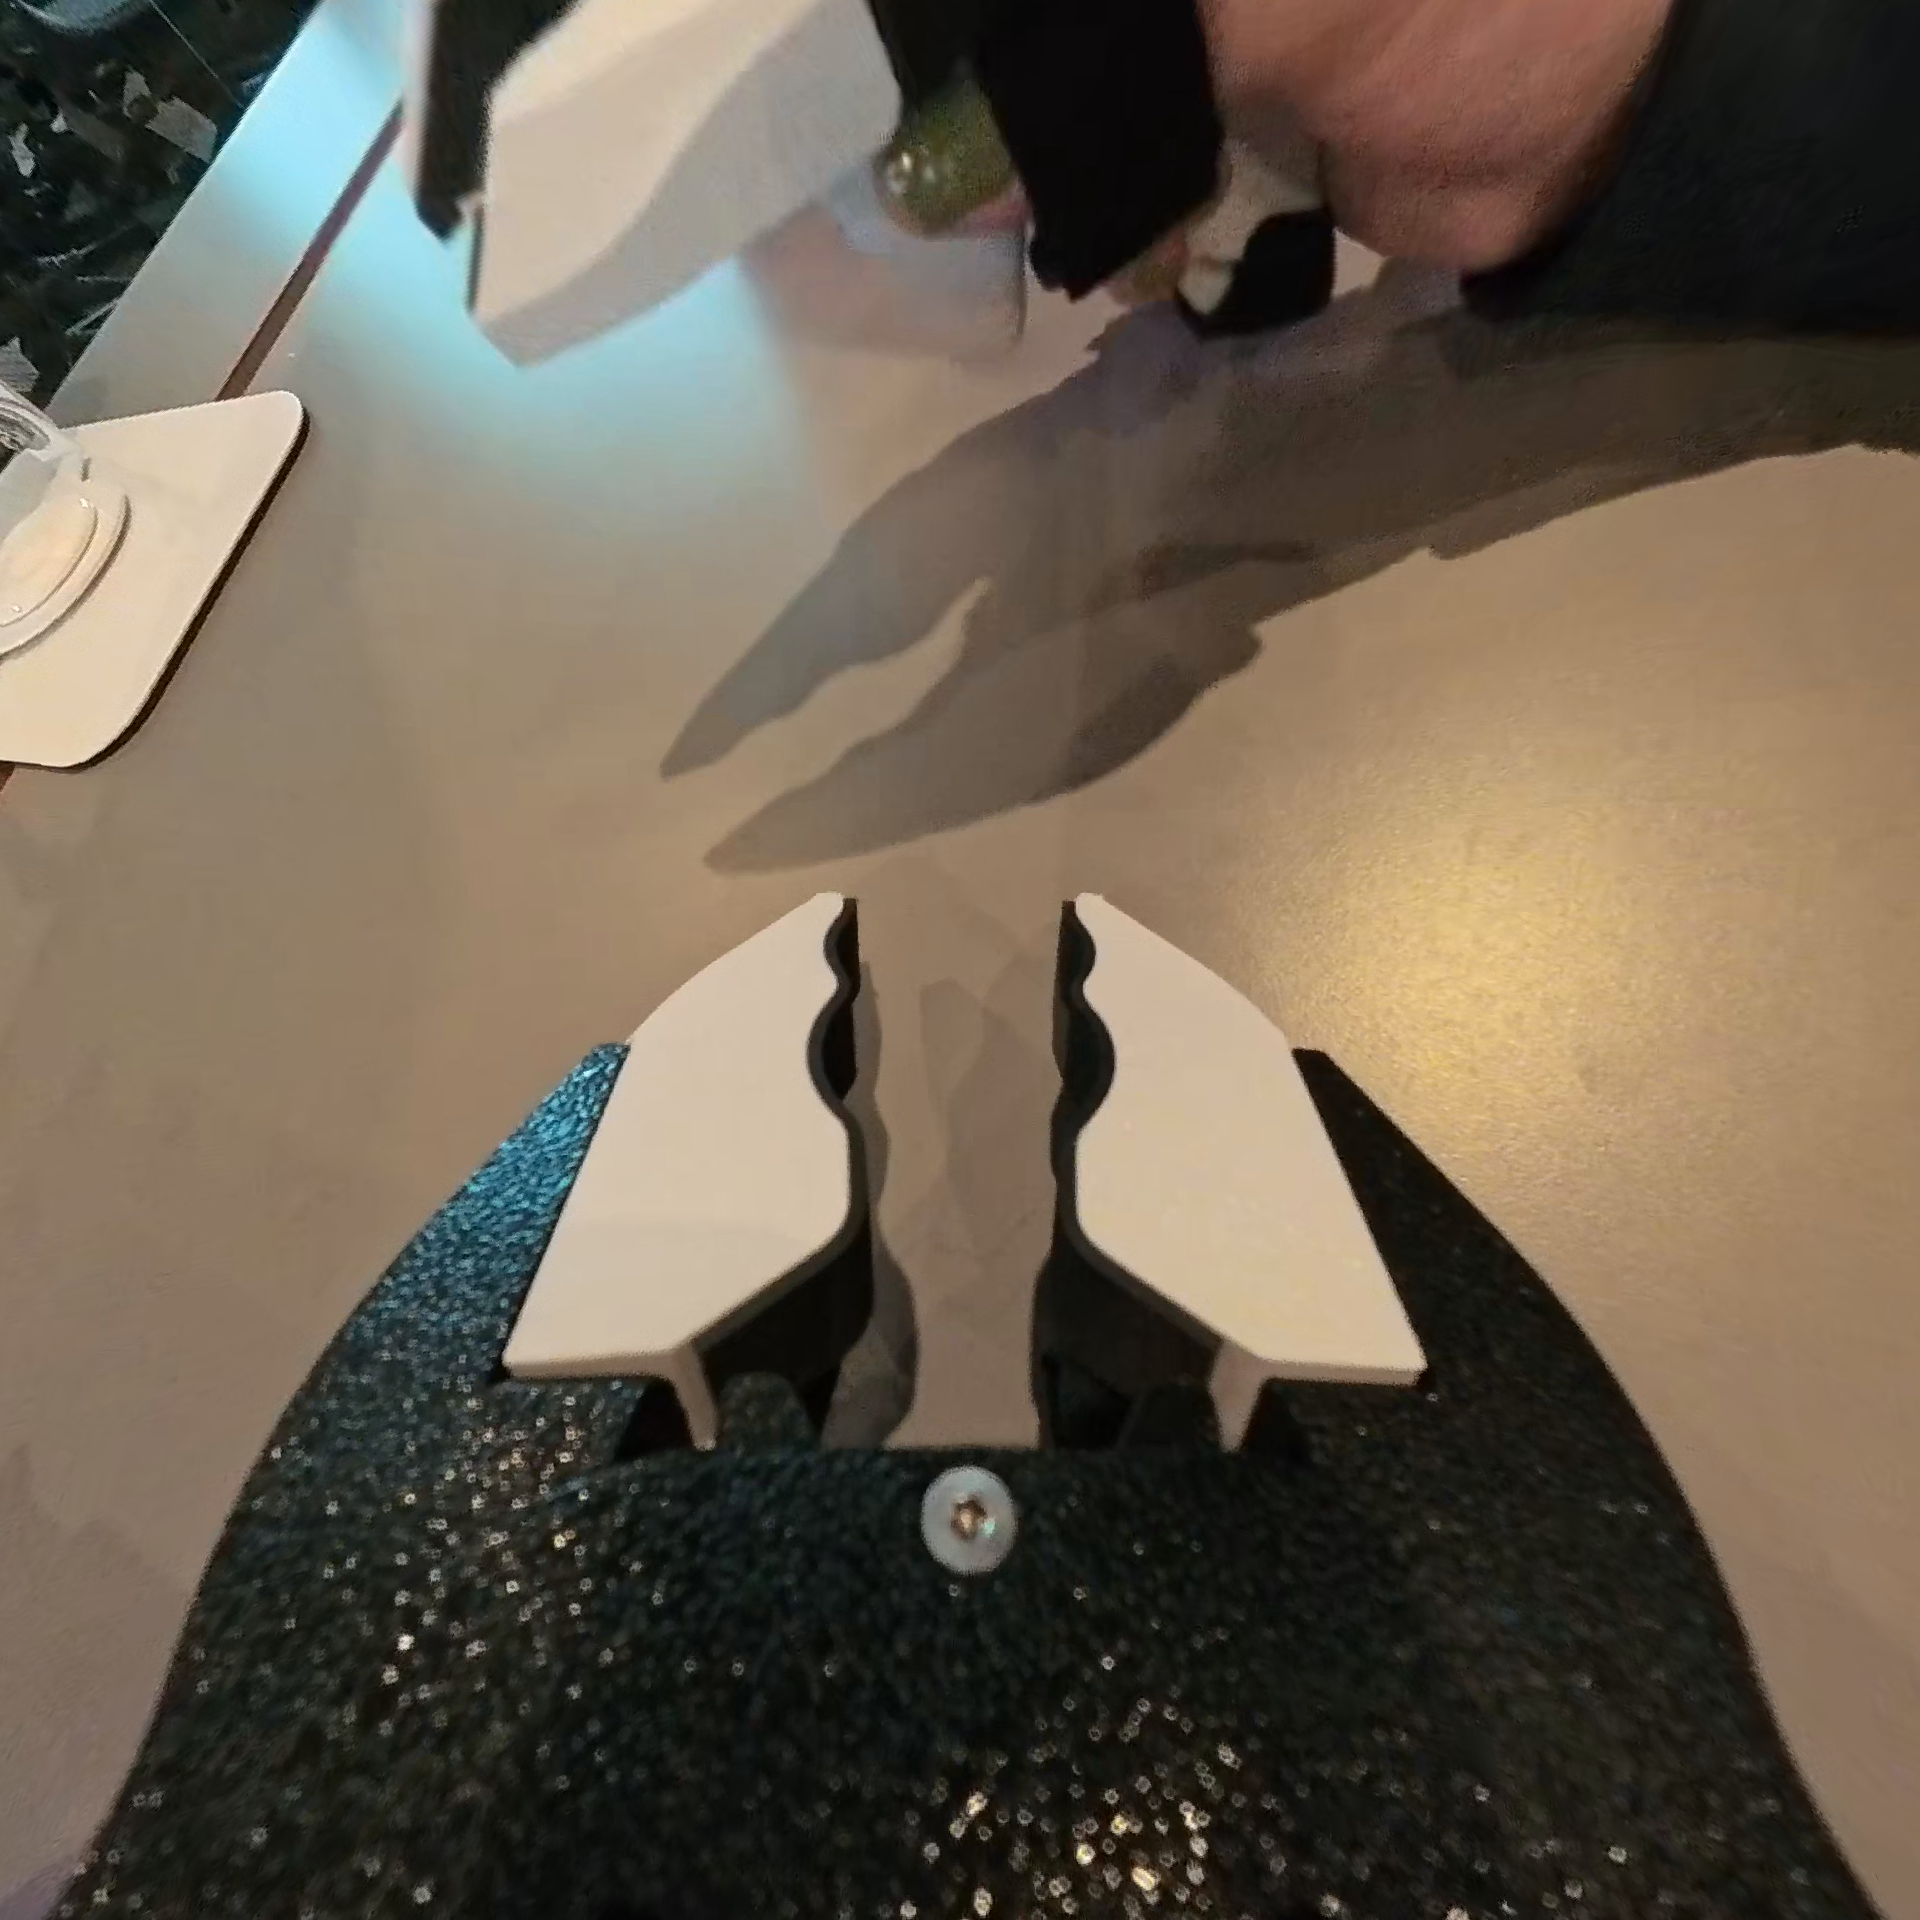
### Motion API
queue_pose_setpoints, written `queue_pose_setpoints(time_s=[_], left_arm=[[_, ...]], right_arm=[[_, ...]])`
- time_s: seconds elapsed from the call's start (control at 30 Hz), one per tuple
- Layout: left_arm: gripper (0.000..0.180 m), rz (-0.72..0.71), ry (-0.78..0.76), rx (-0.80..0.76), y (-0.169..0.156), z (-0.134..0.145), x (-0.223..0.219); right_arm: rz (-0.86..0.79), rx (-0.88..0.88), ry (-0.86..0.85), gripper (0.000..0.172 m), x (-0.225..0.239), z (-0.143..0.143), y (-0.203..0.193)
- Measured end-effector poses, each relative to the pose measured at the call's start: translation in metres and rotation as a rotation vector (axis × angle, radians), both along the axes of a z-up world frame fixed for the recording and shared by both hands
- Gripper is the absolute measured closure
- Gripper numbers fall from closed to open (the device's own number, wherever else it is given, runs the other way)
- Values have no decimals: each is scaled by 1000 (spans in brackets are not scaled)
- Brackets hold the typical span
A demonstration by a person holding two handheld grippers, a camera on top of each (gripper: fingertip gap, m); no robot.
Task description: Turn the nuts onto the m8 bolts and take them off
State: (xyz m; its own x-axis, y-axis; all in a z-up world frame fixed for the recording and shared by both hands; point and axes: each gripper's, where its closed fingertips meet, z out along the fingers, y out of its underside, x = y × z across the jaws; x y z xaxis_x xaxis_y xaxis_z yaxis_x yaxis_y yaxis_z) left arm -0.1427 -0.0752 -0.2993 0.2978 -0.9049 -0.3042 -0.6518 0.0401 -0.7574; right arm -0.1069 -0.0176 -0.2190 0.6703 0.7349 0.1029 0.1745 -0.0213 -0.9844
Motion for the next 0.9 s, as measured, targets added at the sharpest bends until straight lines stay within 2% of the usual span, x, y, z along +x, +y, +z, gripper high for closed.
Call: queue_pose_setpoints(time_s=[0.67, 0.77, 0.9], left_arm=[[145, 13, -14, 5, 3, 2, 0], [145, 19, -98, 20, -2, 23, 0], [153, 107, -223, 149, -18, 91, -20]], right_arm=[[13, 136, -102, 154, -7, -11, -8], [10, 138, -86, 155, -5, -9, -8], [8, 135, -53, 155, -3, -6, -8]])
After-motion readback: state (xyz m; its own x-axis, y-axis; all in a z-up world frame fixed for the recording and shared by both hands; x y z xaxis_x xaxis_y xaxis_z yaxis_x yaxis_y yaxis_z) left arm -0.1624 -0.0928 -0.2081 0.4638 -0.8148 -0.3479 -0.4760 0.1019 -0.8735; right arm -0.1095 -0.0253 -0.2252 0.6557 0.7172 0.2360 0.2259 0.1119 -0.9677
